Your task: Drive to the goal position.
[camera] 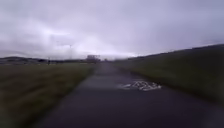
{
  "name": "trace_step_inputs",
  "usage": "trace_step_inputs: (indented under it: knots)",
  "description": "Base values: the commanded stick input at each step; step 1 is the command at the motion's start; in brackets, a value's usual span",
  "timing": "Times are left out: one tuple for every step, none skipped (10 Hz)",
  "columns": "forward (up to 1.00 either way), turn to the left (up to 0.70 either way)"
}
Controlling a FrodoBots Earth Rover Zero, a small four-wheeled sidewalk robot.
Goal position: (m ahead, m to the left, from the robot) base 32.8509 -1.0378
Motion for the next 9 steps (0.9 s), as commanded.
trace_step_inputs:
  knots:
    - [1.00, -0.10]
    - [1.00, 0.00]
    - [1.00, 0.00]
    - [1.00, 0.00]
    - [1.00, 0.02]
    - [1.00, 0.04]
    - [1.00, 0.40]
    - [1.00, 0.40]
    - [1.00, 0.15]
